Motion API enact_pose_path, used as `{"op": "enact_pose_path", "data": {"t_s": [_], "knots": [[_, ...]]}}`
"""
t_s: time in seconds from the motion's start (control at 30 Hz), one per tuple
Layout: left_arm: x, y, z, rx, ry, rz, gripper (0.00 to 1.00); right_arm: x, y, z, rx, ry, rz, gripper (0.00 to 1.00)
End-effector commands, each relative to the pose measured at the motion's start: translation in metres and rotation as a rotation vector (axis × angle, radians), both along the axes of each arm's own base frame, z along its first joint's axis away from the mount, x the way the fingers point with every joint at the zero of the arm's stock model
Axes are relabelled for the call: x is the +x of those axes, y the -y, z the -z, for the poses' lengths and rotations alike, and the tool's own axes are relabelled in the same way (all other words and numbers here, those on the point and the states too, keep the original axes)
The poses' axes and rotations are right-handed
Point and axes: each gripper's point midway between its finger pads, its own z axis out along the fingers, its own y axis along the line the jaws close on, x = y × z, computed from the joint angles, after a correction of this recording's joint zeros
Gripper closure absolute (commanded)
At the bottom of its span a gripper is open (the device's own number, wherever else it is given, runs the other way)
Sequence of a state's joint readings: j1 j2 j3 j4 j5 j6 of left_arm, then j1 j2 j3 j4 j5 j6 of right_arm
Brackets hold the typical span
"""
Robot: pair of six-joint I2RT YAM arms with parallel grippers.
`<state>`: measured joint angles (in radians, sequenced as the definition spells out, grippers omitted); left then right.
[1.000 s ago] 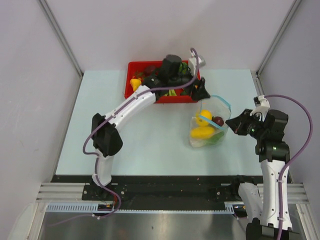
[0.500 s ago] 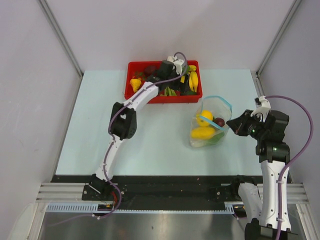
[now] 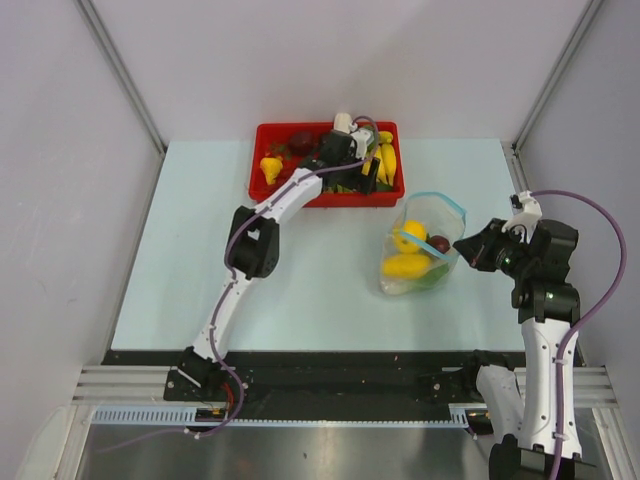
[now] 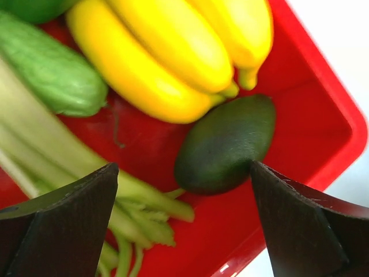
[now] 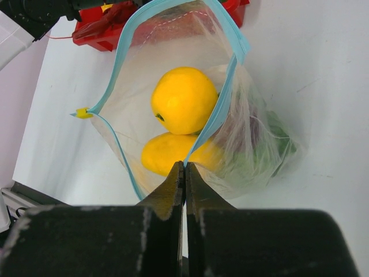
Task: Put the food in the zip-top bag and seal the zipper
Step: Adjust the fake fruit in the bin.
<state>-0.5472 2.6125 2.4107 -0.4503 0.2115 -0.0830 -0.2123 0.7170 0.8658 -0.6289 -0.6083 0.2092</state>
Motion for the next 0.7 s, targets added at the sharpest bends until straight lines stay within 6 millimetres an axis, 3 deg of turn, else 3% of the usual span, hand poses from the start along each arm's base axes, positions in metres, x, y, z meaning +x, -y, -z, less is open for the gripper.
{"op": "enact_pose_path", "data": {"t_s": [0.0,0.03,0.07,0.13,0.23,0.43,0.67], "knots": [[-0.006,-0.061,0.010,0.126,-0.090,-0.061,0.01,0.004,0.003,-0.009,-0.004,0.036,0.015,1.00],[0.004,-0.082,0.006,0.126,-0.088,-0.102,0.03,0.004,0.003,-0.008,-0.003,0.031,0.015,1.00],[0.006,-0.094,0.008,0.139,-0.092,-0.124,0.04,0.004,0.003,-0.008,0.000,0.029,0.014,1.00],[0.017,-0.113,-0.010,0.135,-0.059,-0.155,0.07,0.005,0.003,-0.008,0.000,0.029,0.014,1.00],[0.023,-0.122,-0.028,0.148,-0.003,-0.153,0.08,0.007,0.002,-0.007,0.004,0.027,0.009,1.00],[0.018,-0.093,-0.069,0.044,0.070,-0.082,0.07,0.009,0.002,-0.011,0.007,0.041,0.007,1.00],[0.004,-0.058,-0.093,-0.093,0.072,-0.050,0.04,0.008,0.003,-0.011,0.003,0.043,0.014,1.00]]}}
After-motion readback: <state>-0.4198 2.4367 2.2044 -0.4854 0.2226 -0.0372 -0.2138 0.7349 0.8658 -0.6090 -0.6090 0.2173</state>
